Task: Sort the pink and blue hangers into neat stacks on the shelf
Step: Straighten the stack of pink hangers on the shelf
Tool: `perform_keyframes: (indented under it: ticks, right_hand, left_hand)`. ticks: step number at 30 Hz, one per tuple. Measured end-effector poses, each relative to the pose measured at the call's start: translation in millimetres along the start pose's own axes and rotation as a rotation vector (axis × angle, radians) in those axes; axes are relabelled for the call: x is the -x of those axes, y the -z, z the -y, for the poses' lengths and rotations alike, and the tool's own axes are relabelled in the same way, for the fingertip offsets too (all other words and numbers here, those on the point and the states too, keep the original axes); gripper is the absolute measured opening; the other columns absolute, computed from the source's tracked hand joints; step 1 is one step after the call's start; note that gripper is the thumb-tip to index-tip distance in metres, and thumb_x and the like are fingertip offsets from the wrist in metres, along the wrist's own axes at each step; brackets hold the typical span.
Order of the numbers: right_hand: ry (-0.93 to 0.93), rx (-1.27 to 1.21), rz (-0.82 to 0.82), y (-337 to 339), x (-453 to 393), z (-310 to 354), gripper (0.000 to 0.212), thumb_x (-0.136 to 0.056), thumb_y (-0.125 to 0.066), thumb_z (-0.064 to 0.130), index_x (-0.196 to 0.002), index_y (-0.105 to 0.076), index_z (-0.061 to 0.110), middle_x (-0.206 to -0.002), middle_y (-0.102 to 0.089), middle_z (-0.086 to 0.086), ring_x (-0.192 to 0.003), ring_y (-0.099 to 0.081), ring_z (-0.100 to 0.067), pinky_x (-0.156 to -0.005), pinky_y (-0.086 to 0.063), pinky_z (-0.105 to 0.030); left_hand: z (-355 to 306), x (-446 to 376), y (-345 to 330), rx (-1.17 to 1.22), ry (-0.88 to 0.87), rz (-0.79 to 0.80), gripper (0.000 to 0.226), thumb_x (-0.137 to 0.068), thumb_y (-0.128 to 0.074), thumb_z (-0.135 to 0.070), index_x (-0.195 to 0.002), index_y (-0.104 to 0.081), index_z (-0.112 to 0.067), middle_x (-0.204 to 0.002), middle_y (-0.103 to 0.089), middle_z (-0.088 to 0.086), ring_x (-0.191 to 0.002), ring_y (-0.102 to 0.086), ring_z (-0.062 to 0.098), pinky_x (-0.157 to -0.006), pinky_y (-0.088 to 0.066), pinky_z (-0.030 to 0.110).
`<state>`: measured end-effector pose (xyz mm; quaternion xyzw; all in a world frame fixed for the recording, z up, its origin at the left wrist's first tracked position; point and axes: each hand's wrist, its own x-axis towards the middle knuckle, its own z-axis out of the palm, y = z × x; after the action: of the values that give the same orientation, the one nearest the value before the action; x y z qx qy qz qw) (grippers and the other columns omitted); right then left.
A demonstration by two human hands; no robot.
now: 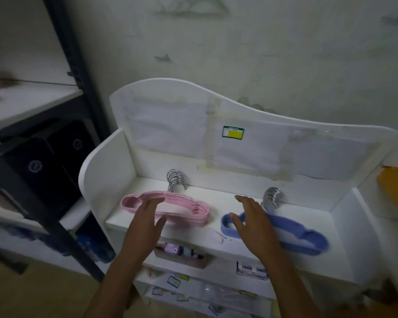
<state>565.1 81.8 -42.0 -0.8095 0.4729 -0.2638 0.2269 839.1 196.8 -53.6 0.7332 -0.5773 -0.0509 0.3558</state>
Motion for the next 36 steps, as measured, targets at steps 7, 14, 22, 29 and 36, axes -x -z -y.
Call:
perform_keyframes:
  ticks: [7, 14, 22, 29, 36]
  right_hand:
    - [-0.044, 0.005, -0.003, -53.8, -36.3, 41.0, 0.046, -0.097, -0.055, 0.035, -0.139, -0.042, 0.024, -0.141, -0.049, 0.006, -0.129, -0.046, -0.012, -0.106, -0.037, -0.026]
    - [-0.154, 0.001, 0.033, -98.8, -64.4, 62.0, 0.043, -0.095, -0.058, 0.03, -0.135, -0.046, 0.023, -0.136, -0.052, 0.008, -0.125, -0.049, -0.011, -0.1, -0.037, -0.022]
    - [-0.247, 0.086, 0.22, -118.8, -77.6, 58.0, 0.02, -0.092, -0.058, 0.018, -0.112, -0.06, 0.022, -0.096, -0.062, 0.008, -0.089, -0.06, -0.009, -0.077, -0.041, -0.018]
    - [-0.278, 0.444, 0.364, -120.2, -105.3, 51.5, 0.012, -0.087, -0.06, 0.01, -0.083, -0.071, 0.014, -0.077, -0.065, -0.004, -0.068, -0.058, -0.013, -0.048, -0.025, -0.01]
    - [-0.371, 0.558, 0.479, -126.9, -110.9, 58.6, 0.022, -0.091, -0.057, 0.012, -0.104, -0.074, 0.015, -0.097, -0.074, -0.007, -0.082, -0.067, -0.015, -0.068, -0.038, -0.019]
  left_hand:
    - [64.3, -42.9, 24.2, 0.115, 0.007, 0.011, 0.043, -0.089, -0.068, -0.018, -0.13, -0.055, -0.023, -0.119, -0.053, -0.009, -0.104, -0.054, 0.012, -0.086, -0.046, 0.03]
    - [117.5, -79.8, 21.7, 0.17, 0.067, 0.129, 0.046, -0.088, -0.069, -0.012, -0.13, -0.055, -0.025, -0.119, -0.053, -0.008, -0.086, -0.062, 0.002, -0.08, -0.05, 0.025]
    - [157.6, -105.7, 6.2, -0.08, 0.09, 0.385, 0.041, -0.079, -0.066, -0.009, -0.116, -0.068, -0.024, -0.106, -0.069, 0.0, -0.097, -0.064, 0.019, -0.081, -0.05, 0.03]
    - [165.9, -131.4, -2.9, -0.249, 0.134, 0.466, 0.033, -0.078, -0.056, -0.013, -0.097, -0.074, -0.034, -0.093, -0.072, 0.0, -0.087, -0.068, 0.023, -0.073, -0.054, 0.028]
    - [170.5, -144.5, -4.6, -0.273, 0.123, 0.5, 0.023, -0.076, -0.064, -0.019, -0.094, -0.075, -0.031, -0.091, -0.072, 0.001, -0.084, -0.069, 0.022, -0.071, -0.051, 0.025]
